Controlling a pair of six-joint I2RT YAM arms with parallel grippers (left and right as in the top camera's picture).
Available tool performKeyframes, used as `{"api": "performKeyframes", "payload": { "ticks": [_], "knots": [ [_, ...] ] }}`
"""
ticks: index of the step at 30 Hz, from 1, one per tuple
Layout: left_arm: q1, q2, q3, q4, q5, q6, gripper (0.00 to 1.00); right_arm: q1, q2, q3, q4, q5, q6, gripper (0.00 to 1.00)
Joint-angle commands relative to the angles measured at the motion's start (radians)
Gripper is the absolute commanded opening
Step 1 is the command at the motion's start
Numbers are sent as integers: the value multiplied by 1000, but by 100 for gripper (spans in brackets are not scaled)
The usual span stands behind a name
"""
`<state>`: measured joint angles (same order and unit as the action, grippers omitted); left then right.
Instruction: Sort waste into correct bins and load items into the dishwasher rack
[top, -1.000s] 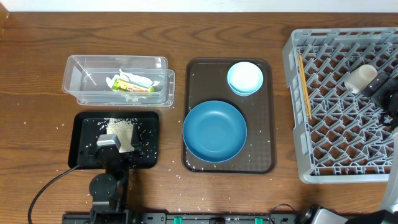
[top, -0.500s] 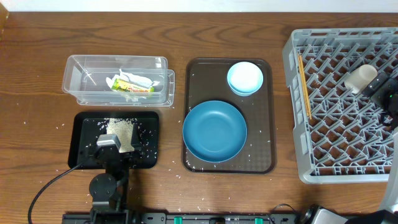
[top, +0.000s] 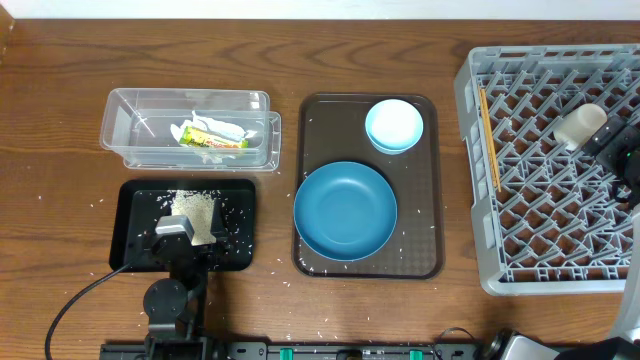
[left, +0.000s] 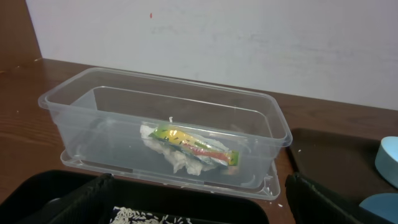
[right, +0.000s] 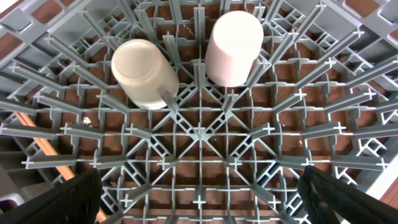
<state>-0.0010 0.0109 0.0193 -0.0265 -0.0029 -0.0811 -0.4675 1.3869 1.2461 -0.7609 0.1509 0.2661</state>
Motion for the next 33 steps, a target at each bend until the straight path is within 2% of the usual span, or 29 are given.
{"api": "performKeyframes", "payload": {
  "ticks": [1, 23, 28, 33],
  "knots": [
    [5, -7, -15, -45, -16, 9, 89, -3, -1, 2, 0, 10, -12, 99],
    [5, -7, -15, -45, -16, 9, 89, -3, -1, 2, 5, 10, -12, 99],
    [5, -7, -15, -45, -16, 9, 89, -3, -1, 2, 195, 18, -12, 99],
    [5, -7, -15, -45, -16, 9, 89, -3, -1, 2, 188, 18, -12, 99]
  ]
}}
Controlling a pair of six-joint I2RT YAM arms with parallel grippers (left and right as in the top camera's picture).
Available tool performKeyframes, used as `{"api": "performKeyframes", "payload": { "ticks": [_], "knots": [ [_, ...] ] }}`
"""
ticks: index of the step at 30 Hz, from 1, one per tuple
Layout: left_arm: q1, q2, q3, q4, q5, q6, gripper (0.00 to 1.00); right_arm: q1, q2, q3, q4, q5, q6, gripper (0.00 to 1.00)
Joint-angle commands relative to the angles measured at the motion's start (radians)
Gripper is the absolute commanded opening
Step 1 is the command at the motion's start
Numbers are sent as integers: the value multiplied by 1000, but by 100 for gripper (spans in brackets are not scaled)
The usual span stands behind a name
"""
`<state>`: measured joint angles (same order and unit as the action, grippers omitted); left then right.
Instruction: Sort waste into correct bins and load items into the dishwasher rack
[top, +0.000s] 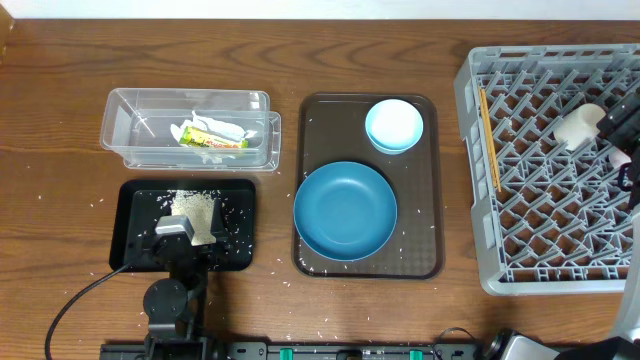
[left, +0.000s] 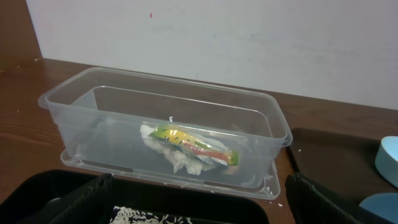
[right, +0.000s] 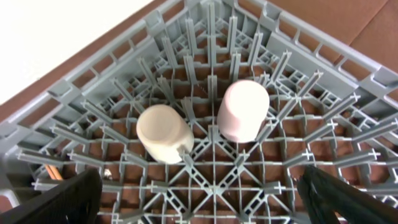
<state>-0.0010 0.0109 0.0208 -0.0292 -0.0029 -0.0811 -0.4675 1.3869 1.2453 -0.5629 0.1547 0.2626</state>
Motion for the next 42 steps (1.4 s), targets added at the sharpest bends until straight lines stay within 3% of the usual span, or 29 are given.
{"api": "performKeyframes", "payload": {
  "ticks": [1, 5, 9, 11, 14, 17, 22, 26, 32, 37, 42],
  "knots": [
    [5, -7, -17, -42, -16, 9, 89, -3, -1, 3, -15, 13, -8, 99],
    [5, -7, -17, -42, -16, 9, 89, -3, -1, 3, 29, -116, 130, 99],
    [5, -7, -17, -42, -16, 9, 89, -2, -1, 3, -2, -533, 312, 99],
    [5, -7, -17, -42, -16, 9, 89, -2, -1, 3, -7, -698, 320, 99],
    [5, -7, -17, -42, -16, 9, 89, 19, -1, 3, 17, -793, 319, 98],
    [5, -7, -17, -42, -16, 9, 89, 113, 3, 3, 78, -835, 277, 89],
    [5, -7, -17, -42, -16, 9, 89, 369, 19, 14, 114, -741, 210, 86],
    [5, -7, -17, -42, -16, 9, 89, 542, 83, 130, 1, -514, 140, 87],
    [5, -7, -17, -42, -16, 9, 89, 688, 360, 593, -423, -409, -27, 89],
    [5, -7, -17, -42, -16, 9, 89, 757, 651, 1000, -729, -283, -68, 93],
    [5, -7, -17, -42, -16, 9, 89, 809, 830, 1128, -844, -274, -100, 99]
  ]
}}
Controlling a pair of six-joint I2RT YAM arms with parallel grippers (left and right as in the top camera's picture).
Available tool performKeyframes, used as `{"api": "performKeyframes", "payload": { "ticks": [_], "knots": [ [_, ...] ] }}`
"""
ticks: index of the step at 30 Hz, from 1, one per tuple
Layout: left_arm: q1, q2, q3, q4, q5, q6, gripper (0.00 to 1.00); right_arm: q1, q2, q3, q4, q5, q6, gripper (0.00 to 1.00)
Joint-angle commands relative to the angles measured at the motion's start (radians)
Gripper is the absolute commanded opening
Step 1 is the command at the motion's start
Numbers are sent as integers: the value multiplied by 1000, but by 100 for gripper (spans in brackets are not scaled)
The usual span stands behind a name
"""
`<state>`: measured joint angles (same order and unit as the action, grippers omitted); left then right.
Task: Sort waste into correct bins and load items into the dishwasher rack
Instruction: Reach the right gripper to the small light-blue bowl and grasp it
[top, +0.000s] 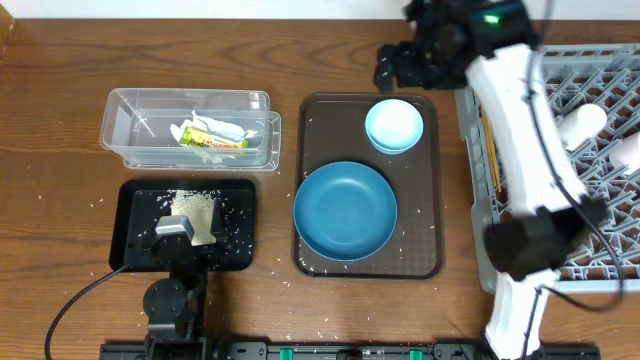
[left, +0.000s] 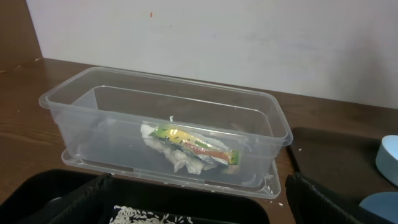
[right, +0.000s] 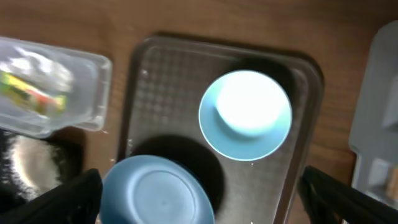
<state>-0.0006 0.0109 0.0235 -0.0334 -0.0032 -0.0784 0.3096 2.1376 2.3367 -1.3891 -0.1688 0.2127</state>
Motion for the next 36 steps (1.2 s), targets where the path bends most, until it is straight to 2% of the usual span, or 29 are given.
{"api": "performKeyframes", "payload": {
  "ticks": [1, 11, 13, 15, 25, 30, 36],
  "knots": [
    [5, -7, -19, -38, -16, 6, 89, 42, 103, 36, -13, 50, -50, 99],
    [5, -7, -19, -38, -16, 6, 89, 123, 280, 36, 95, 81, -25, 97],
    [5, -7, -19, -38, -16, 6, 89, 126, 307, 36, 100, 120, 43, 84],
    [5, -7, -19, -38, -16, 6, 89, 127, 325, 36, 95, 153, 77, 77],
    [5, -7, -19, -38, -16, 6, 89, 143, 368, -2, 66, 177, 109, 66],
    [5, -7, -19, -38, -16, 6, 89, 152, 368, -48, 88, 180, 142, 54],
    [5, -7, -19, -38, -16, 6, 89, 163, 368, -71, 110, 181, 143, 43]
  ]
}}
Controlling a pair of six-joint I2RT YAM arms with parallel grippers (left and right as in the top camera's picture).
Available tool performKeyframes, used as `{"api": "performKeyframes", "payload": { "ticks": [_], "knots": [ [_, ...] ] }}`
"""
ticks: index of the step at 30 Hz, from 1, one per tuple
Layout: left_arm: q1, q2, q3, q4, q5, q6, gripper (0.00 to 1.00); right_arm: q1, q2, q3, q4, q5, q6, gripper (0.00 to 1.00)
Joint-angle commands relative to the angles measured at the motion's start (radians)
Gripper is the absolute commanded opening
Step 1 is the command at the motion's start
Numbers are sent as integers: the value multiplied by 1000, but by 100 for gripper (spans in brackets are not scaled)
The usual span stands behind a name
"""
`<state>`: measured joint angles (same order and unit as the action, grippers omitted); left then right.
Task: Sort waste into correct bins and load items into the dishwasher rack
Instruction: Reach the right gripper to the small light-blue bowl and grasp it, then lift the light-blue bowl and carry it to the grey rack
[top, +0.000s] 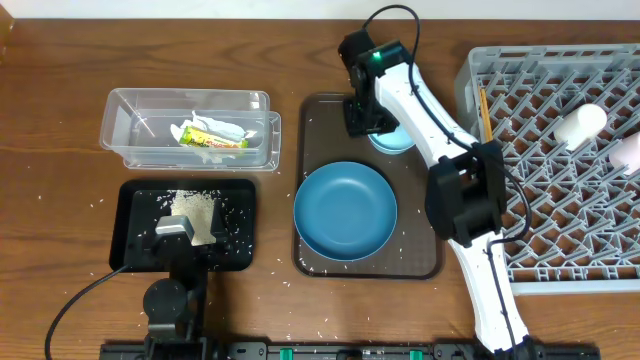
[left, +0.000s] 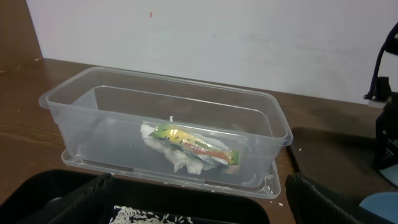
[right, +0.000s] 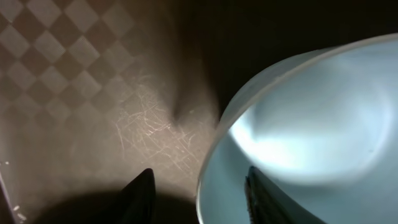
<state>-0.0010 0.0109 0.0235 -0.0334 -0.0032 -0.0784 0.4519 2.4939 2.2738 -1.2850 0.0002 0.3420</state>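
A small light-blue bowl (top: 388, 142) (right: 311, 124) sits at the back of the brown tray (top: 318, 150). A large blue plate (top: 345, 210) lies in front of it. My right gripper (top: 362, 118) (right: 202, 196) is open and down at the bowl's left rim. One finger is over the tray, the other is inside the bowl. My left gripper (top: 180, 232) (left: 196, 205) is open above the black tray of rice (top: 140, 205). The clear bin (top: 135, 125) (left: 168, 106) holds a wrapper (left: 189, 146).
The grey dishwasher rack (top: 470, 75) stands at the right. It holds a cream cup (top: 580, 125), a pink cup (top: 628, 150) and chopsticks (top: 485, 105). Rice grains are scattered on the wooden table near the trays.
My right gripper was high above the back of the brown tray, looking down on the bowl. Now it is low at the bowl's left rim, fingers either side. The left arm is unchanged.
My right gripper was open low over the rack, where the cream and pink cups lay. Then it was higher above the rack, then over the brown tray. Now it straddles the small bowl's rim. The left gripper has stayed over the rice tray.
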Motion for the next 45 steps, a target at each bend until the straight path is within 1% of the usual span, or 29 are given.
{"api": "performKeyframes", "payload": {
  "ticks": [1, 2, 6, 11, 17, 24, 28, 33, 37, 41, 43, 45],
  "knots": [
    [5, -7, -19, -38, -16, 6, 89, 23, 11, -7, 7, 12, 13, 42],
    [5, -7, -19, -38, -16, 6, 89, 26, 11, -7, 8, 12, 13, 41],
    [5, -7, -19, -38, -16, 6, 89, 27, 11, -7, 3, 12, 13, 21],
    [5, -7, -19, -38, -16, 6, 89, 24, 11, -3, -3, 12, 18, 1],
    [5, -7, -19, -38, -16, 6, 89, 10, -19, 22, -21, 11, 22, 1],
    [5, -7, -19, -38, -16, 6, 89, -79, -141, 154, -101, -35, 3, 1],
    [5, -7, -19, -38, -16, 6, 89, -209, -267, 188, -124, -189, -82, 1],
    [5, -7, -19, -38, -16, 6, 89, -434, -402, 188, -161, -499, -218, 1],
    [5, -7, -19, -38, -16, 6, 89, -618, -457, 188, -228, -734, -327, 1],
    [5, -7, -19, -38, -16, 6, 89, -768, -460, 183, -336, -813, -417, 1],
    [5, -7, -19, -38, -16, 6, 89, -845, -460, 172, -415, -829, -499, 1],
    [5, -7, -19, -38, -16, 6, 89, -901, -464, 148, -414, -834, -503, 1]
  ]
}}
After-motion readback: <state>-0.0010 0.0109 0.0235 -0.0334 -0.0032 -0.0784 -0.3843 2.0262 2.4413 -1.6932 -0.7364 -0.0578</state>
